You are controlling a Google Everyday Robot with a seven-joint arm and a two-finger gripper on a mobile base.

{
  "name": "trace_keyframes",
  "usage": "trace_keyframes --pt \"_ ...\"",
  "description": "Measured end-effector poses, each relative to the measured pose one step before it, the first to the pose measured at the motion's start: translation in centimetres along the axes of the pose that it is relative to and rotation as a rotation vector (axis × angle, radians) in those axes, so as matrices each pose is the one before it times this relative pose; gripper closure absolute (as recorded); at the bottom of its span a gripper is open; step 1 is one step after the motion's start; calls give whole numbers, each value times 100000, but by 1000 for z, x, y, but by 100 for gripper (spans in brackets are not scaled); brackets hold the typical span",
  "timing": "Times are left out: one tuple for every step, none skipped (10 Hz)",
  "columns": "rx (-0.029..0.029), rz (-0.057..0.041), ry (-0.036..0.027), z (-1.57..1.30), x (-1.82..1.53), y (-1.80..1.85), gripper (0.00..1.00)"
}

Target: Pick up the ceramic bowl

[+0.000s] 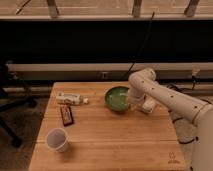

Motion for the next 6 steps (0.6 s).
trace_keyframes --pt "95 -667 173 -355 -96 -35 100" --pt "67 -385 270 -189 -86 -88 100" --pt "166 -362 491 -672 -38 -315 100" --pt "-237 -1207 201 -802 -340 -474 100" --pt "90 -947 78 -346 -233 -306 100" --pt "126 -682 216 -346 -119 -198 100"
